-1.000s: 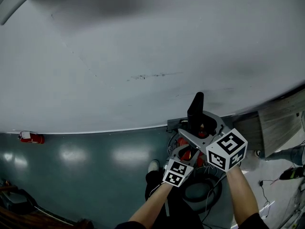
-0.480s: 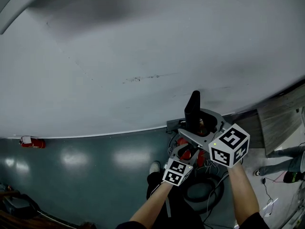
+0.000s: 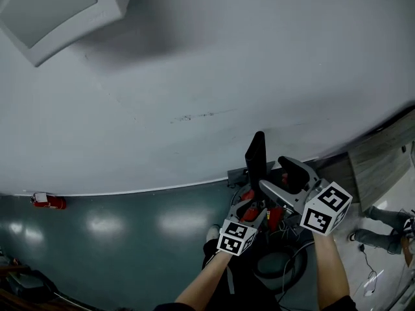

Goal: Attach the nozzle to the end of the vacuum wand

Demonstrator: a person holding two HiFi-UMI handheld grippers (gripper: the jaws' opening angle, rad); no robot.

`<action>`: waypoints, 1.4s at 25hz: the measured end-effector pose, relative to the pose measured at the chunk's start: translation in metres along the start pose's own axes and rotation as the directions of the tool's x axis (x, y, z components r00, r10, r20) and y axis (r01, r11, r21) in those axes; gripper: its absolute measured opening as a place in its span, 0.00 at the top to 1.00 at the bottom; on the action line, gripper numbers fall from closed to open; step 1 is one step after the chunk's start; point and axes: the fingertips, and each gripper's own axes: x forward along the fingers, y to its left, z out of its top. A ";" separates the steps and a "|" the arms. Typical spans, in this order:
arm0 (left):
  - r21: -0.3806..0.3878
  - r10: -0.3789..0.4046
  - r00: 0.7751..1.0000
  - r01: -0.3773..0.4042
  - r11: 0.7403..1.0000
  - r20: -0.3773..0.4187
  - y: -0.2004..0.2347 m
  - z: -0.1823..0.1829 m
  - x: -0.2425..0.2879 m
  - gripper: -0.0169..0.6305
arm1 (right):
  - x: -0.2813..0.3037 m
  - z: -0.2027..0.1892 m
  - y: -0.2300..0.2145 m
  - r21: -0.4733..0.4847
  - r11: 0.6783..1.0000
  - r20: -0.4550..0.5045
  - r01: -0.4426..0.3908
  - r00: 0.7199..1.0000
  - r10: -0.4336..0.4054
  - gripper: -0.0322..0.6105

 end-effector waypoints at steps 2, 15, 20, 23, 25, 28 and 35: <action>-0.009 0.004 1.000 -0.004 1.000 0.016 -0.002 0.009 -0.012 0.68 | -0.015 0.003 0.001 0.038 0.999 0.035 0.010 0.999 -0.012 0.44; 0.090 -0.029 0.969 0.007 0.996 0.246 -0.066 0.155 -0.119 0.77 | -0.111 0.006 0.030 0.239 0.967 0.250 0.092 0.956 -0.152 0.74; 0.132 -0.043 0.958 0.005 0.991 0.284 -0.083 0.188 -0.146 0.90 | -0.129 0.015 0.046 0.269 0.958 0.330 0.103 0.924 -0.192 0.85; 0.143 -0.052 0.950 0.007 0.990 0.308 -0.093 0.201 -0.155 0.95 | -0.133 0.016 0.057 0.281 0.954 0.347 0.100 0.917 -0.198 0.88; 0.159 -0.063 0.946 0.012 0.987 0.319 -0.099 0.208 -0.157 0.97 | -0.131 0.015 0.061 0.278 0.954 0.347 0.110 0.915 -0.207 0.91; 0.162 -0.075 0.943 0.023 0.987 0.323 -0.102 0.211 -0.159 0.97 | -0.131 0.013 0.066 0.289 0.950 0.352 0.116 0.910 -0.219 0.92; 0.143 -0.071 0.943 0.025 0.989 0.325 -0.105 0.209 -0.158 0.97 | -0.138 0.015 0.068 0.305 0.947 0.373 0.102 0.902 -0.218 0.92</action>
